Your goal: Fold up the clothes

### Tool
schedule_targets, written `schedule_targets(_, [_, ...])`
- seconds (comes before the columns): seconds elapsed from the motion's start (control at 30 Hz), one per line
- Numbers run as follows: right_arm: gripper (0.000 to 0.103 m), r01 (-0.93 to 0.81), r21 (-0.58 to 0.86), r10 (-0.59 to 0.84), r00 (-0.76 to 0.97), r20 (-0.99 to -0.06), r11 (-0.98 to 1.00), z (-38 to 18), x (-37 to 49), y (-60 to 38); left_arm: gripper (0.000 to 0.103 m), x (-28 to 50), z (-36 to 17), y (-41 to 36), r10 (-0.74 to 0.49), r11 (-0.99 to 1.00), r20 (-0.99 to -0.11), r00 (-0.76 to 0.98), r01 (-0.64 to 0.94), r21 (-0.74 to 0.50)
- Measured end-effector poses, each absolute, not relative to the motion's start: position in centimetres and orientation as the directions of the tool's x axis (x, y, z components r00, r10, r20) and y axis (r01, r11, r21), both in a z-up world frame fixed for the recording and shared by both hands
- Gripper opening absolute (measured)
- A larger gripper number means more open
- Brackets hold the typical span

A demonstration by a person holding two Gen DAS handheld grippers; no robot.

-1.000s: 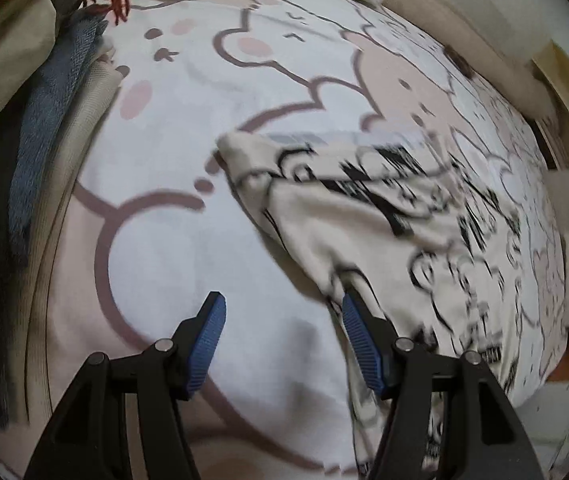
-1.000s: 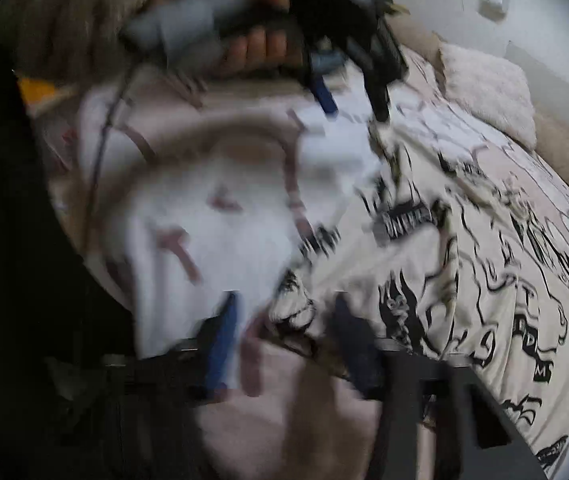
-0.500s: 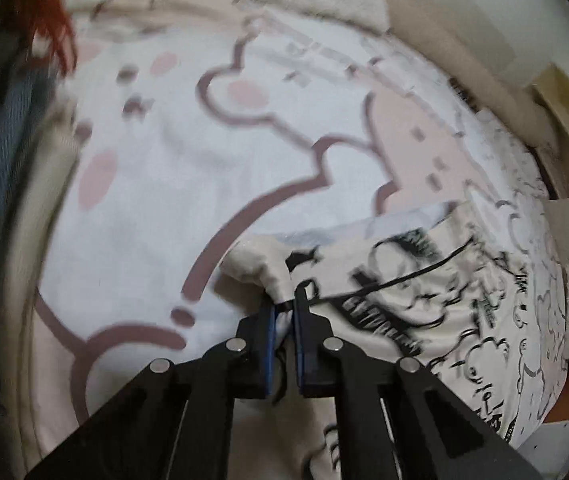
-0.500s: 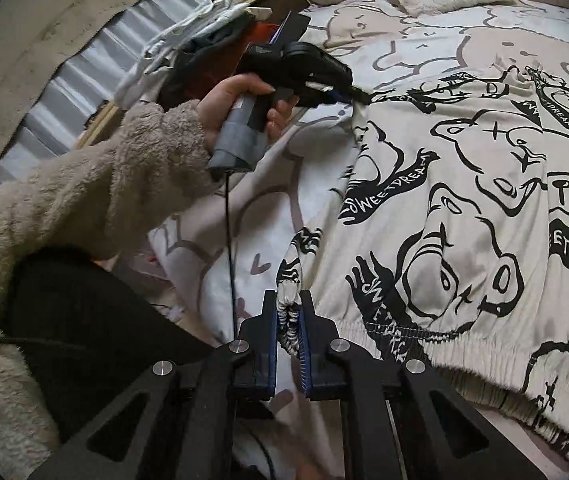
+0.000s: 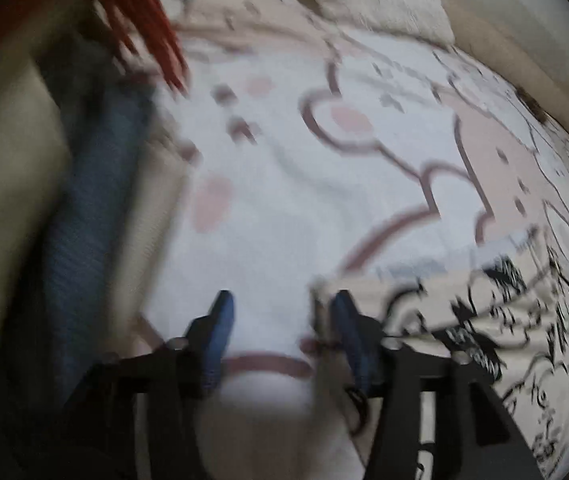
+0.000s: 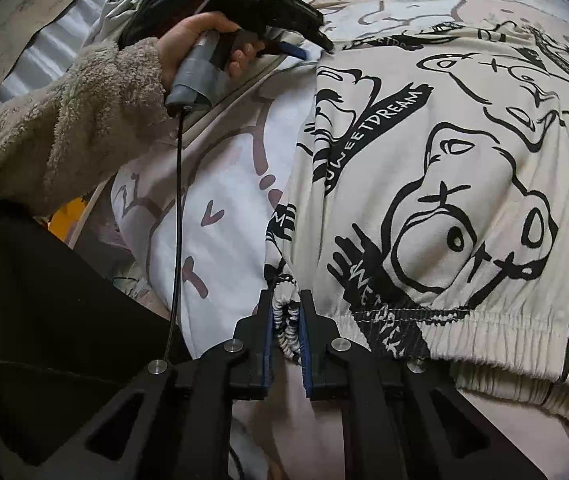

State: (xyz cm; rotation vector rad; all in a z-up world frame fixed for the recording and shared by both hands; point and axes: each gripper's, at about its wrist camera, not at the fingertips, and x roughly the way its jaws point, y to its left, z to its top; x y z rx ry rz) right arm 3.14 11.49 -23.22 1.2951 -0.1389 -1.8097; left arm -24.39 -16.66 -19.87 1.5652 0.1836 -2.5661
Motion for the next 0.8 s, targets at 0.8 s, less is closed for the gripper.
schedule_targets(0.8, [0.064, 0.125, 0.699, -0.666, -0.456, -0.59, -0.704, -17.7, 2.1, 35.0, 0.06, -6.9, -21.5, -2.4, 0.2, -0.687, -0.956, -0.214, -0.726, 0.018])
